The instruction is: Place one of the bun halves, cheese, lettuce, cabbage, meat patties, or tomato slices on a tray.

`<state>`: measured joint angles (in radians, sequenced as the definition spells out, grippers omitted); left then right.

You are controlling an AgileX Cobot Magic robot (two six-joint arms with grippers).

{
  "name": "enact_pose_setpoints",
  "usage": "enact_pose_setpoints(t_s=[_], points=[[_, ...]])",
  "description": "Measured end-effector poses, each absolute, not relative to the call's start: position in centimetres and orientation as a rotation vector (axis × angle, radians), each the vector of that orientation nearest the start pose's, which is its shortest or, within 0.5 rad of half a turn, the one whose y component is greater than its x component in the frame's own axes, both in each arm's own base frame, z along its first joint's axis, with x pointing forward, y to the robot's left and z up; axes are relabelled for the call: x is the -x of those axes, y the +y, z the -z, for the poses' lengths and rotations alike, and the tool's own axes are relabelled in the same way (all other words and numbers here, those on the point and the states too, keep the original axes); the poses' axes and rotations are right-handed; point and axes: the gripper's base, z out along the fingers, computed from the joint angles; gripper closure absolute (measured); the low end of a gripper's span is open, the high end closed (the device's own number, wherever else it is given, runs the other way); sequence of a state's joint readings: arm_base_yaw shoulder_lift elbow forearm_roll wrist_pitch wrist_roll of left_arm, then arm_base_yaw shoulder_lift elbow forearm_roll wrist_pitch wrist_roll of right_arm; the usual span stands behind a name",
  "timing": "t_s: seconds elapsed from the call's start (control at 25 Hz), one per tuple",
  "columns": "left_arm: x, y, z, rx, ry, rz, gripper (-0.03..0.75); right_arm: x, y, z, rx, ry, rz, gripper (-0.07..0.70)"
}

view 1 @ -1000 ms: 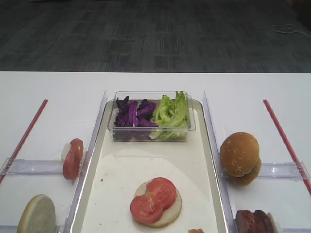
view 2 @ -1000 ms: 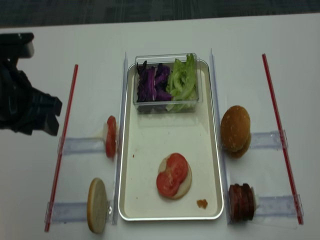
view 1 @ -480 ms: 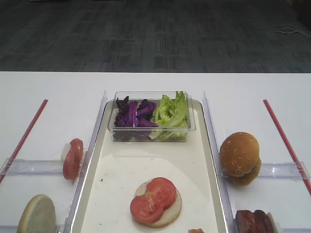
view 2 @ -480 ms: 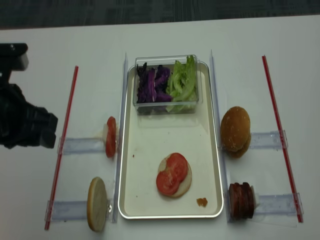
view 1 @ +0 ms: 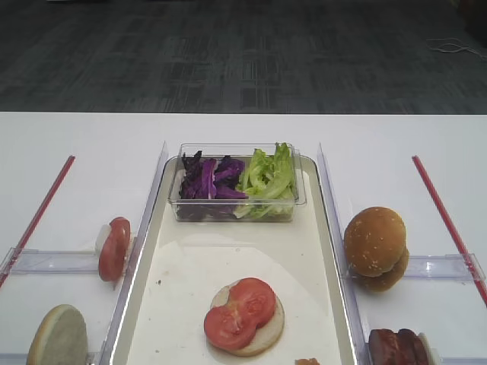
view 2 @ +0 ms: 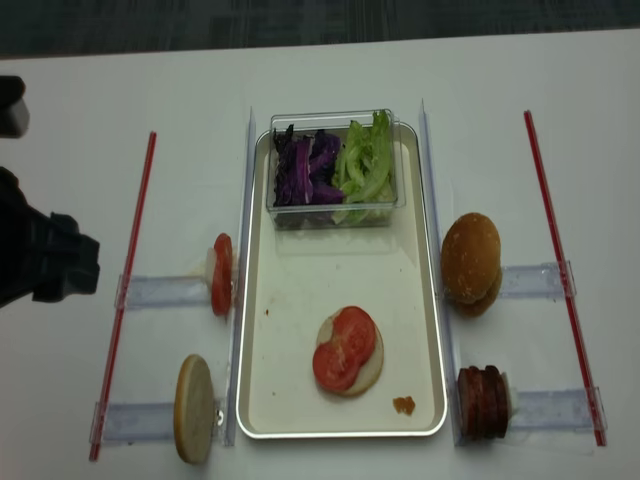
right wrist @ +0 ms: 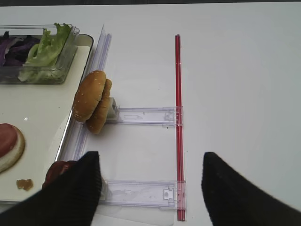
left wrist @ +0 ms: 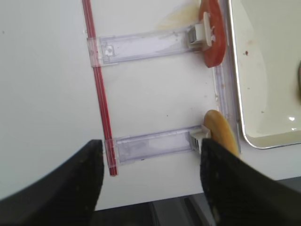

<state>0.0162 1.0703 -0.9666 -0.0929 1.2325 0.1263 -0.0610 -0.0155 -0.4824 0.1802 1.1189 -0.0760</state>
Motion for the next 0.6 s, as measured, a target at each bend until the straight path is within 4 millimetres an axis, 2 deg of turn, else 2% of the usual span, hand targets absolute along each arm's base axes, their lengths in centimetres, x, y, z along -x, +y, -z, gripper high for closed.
enact_pose_setpoints(t_s=[0.6], points=[[-14.5, -0.6, -34.5, -0.135, 2.672, 0.087, 0.26, 0.8, 1.5, -26.9, 0.028, 2.095, -0.136, 0.163]])
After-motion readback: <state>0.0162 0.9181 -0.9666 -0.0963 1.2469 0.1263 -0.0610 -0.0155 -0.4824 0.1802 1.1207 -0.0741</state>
